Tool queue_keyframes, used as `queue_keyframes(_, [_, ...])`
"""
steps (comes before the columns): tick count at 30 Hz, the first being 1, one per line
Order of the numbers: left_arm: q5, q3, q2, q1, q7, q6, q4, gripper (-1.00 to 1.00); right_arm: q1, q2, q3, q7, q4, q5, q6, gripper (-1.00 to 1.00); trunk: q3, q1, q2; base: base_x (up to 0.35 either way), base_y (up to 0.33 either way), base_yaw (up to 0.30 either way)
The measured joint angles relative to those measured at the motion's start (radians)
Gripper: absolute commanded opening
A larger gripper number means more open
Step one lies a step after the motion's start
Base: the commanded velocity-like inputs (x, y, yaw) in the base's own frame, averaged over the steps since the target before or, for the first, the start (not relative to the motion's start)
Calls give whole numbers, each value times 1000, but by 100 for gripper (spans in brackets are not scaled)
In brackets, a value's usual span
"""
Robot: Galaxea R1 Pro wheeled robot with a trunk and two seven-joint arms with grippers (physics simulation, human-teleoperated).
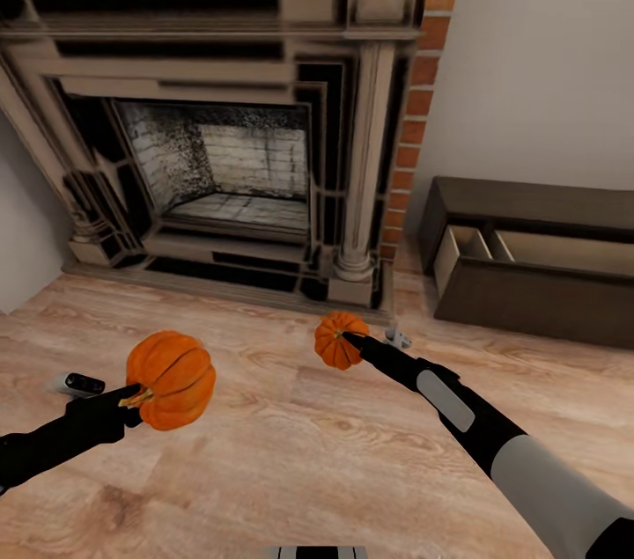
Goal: Place each of the two pumpkins and all three candles from the living room inside a cabinet in the living room (use any cabinet), then make sure every cabinet is closed, and position the cauldron so it is next to a table in the living room.
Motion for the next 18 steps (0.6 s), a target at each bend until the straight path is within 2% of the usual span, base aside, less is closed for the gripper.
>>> queue_keyframes(13, [-6,0,-1,0,1,-2,0,-100,0,0,0,0,1,-1,0,-100,10,0,0,-4,-288,-271])
queue_keyframes(18, [-6,0,-1,0,1,-3,0,-100,0,0,0,0,1,-1,0,-100,13,0,0,105,-284,-271])
